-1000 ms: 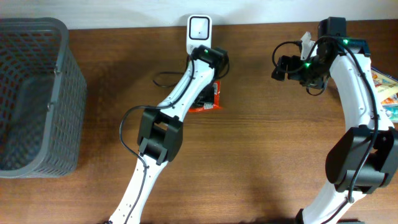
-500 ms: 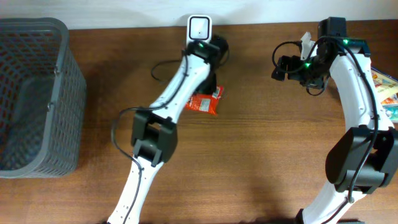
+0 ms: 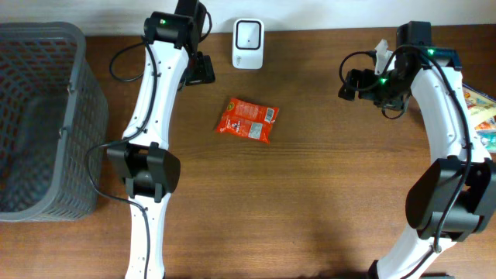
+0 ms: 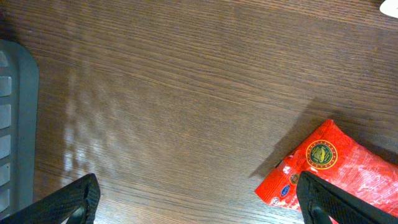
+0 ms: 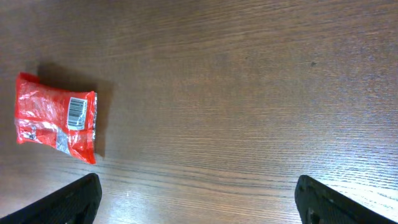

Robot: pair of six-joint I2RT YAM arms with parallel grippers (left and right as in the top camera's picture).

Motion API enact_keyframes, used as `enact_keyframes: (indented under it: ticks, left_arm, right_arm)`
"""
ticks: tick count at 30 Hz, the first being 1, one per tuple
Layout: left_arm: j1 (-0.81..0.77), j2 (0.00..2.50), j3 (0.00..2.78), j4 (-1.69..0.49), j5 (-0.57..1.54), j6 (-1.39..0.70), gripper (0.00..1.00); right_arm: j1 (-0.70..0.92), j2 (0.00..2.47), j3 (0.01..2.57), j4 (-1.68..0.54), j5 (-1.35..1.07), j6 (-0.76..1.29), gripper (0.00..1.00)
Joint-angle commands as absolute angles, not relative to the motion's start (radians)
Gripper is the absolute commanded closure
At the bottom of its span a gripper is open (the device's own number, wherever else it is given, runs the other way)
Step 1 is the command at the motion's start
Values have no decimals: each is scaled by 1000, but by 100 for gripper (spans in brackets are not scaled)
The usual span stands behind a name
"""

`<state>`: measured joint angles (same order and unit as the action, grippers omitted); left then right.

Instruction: Scan the item barcode

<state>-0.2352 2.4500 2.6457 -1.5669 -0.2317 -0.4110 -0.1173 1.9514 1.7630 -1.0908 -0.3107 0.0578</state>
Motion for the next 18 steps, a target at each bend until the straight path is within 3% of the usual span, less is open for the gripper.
enact_keyframes:
  ticks: [1, 3, 5, 7, 11, 18]
  left_arm:
    - [-234, 2447, 2648, -1568, -221, -402, 1]
    - [-234, 2447, 2648, -1568, -221, -402, 1]
    - [-235, 2447, 2648, -1568, -221, -402, 1]
    - [-235, 2447, 2648, -1568, -221, -402, 1]
    - [-235, 2447, 2648, -1568, -221, -402, 1]
    - [-235, 2447, 2648, -1568, -221, -402, 1]
  right_arm:
    - [-118, 1953, 1759, -1041, -454, 69, 1]
    - [-115, 1953, 1759, -960, -656, 68, 1]
    - [-56, 1964, 1759, -840, -677, 10, 1]
    - [80, 2034, 1758, -802, -677, -203, 1]
    - [282, 2256, 1758, -546, -673, -209, 1]
    - [308, 2307, 1757, -537, -535, -213, 1]
